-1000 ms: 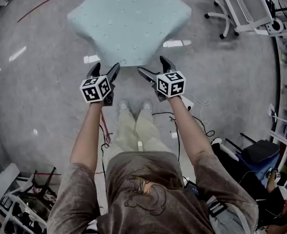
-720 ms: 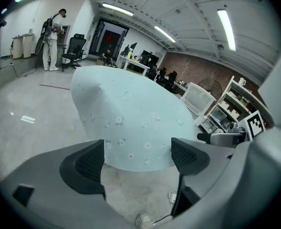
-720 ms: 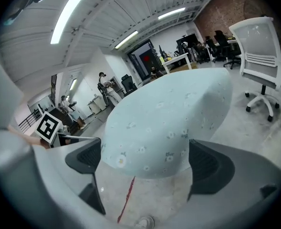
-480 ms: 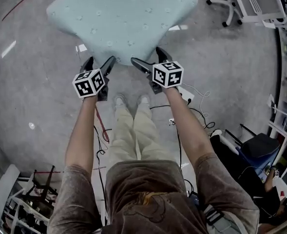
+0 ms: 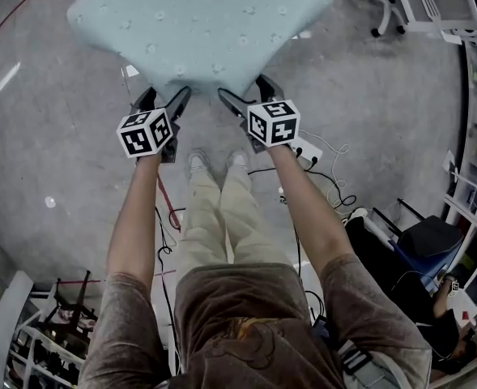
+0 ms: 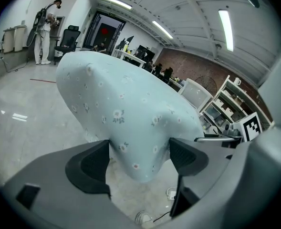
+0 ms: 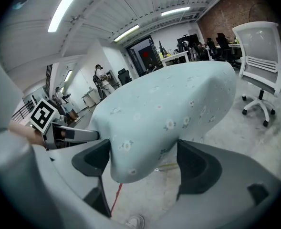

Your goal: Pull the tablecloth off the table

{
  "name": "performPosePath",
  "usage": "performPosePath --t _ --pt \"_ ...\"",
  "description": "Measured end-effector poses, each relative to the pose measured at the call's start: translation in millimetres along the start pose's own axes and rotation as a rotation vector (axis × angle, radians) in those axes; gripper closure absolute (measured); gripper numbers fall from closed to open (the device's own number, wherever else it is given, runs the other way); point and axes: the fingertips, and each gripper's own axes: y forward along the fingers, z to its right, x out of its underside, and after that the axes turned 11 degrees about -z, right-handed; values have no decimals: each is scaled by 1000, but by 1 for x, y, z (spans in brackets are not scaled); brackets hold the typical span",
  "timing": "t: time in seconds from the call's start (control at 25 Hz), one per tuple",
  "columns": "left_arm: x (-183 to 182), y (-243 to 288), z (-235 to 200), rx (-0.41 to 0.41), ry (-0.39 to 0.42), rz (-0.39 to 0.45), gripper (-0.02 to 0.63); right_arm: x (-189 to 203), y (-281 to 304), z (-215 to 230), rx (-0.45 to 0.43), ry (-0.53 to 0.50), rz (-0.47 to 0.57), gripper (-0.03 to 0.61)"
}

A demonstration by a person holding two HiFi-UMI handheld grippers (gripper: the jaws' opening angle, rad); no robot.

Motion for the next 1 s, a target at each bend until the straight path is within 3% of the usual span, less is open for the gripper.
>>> performPosePath --t 0.2,0.64,1.0 --pt "-1 2 3 -8 9 -22 227 0 1 -2 17 2 -9 186" --pt "-17 -15 25 -10 73 4 397 -10 -15 -18 61 30 -15 278" --pt "-29 -41 42 -9 110 10 446 -28 -42 -34 88 -16 14 328"
